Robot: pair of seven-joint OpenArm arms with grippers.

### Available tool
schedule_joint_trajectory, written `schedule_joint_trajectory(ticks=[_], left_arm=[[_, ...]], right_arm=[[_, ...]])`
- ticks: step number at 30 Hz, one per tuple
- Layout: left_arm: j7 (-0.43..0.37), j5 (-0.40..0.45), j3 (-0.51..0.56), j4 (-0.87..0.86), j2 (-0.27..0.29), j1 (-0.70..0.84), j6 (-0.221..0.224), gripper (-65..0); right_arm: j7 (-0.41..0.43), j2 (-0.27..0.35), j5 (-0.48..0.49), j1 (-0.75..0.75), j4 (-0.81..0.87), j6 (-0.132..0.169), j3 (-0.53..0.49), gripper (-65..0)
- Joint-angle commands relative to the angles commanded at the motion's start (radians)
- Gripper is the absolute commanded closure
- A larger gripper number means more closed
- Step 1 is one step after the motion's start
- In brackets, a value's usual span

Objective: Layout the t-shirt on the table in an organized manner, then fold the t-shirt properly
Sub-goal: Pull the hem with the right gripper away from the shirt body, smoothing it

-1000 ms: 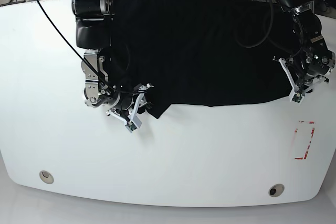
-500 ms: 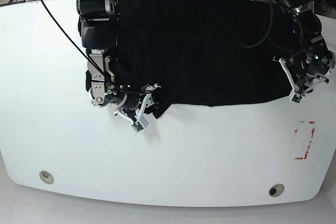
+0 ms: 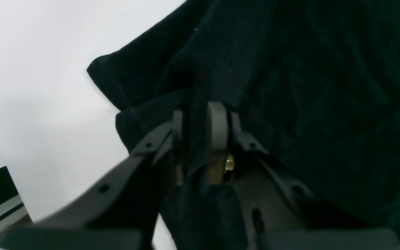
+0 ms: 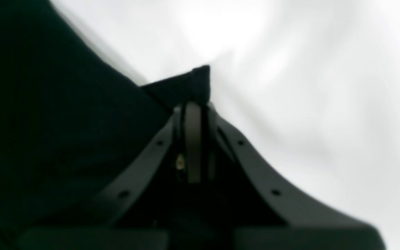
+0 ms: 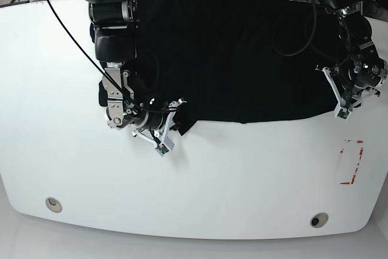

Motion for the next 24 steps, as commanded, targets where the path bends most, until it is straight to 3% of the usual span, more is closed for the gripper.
schedule_joint_trajectory(ticks=[13, 19, 24], left_arm=[[0.0, 0.0, 0.006, -0.002, 0.0, 0.0, 0.0, -8.3], [0.0, 0.0, 0.023, -0.002, 0.0, -0.002, 0.0, -8.3], [0.0, 0.0, 0.029, -0.002, 0.0, -0.002, 0.0, -8.3]], right_arm=[[-0.117, 0.049, 0.0, 0.143, 0.161, 0.0, 0.0, 0.0], [-0.11, 0.069, -0.002, 0.196, 0.172, 0.0, 0.0, 0.0], [-0.054, 0.075, -0.003, 0.226, 0.163, 0.0, -0.002, -0.2]])
